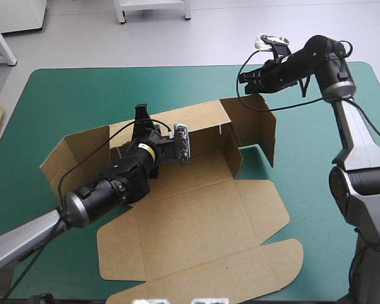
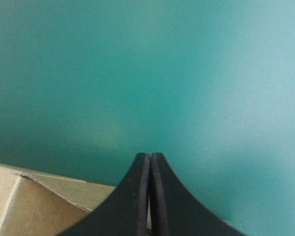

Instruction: Fold the box

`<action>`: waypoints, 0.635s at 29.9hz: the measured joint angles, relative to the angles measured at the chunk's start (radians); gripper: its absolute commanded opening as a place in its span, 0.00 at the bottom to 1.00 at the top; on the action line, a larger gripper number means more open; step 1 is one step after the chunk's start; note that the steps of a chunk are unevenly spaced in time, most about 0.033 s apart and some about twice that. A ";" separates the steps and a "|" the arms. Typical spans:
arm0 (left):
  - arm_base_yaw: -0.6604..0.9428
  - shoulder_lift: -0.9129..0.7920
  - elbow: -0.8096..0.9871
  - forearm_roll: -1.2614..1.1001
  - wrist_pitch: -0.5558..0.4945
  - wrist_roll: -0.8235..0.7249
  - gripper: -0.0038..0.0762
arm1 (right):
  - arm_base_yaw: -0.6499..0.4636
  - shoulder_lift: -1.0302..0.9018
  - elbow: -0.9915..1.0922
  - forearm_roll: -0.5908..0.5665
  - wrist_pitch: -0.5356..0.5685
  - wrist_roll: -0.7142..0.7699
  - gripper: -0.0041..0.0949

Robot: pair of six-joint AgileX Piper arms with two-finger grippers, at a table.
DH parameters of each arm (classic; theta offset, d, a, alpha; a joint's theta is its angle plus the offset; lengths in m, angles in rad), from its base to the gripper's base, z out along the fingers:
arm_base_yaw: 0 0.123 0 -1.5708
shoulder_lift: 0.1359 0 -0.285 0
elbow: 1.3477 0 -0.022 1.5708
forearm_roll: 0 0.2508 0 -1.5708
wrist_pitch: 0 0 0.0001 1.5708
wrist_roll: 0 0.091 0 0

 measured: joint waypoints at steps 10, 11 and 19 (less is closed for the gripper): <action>0.000 0.000 0.000 -0.015 -0.005 0.006 0.04 | 0.014 -0.041 0.124 0.002 -0.002 -0.016 0.04; 0.000 0.000 0.000 -0.015 -0.007 0.006 0.04 | 0.018 -0.050 0.144 0.004 -0.002 -0.025 0.04; 0.000 0.000 0.000 -0.020 -0.007 0.006 0.04 | 0.027 -0.136 0.254 0.026 -0.005 -0.084 0.04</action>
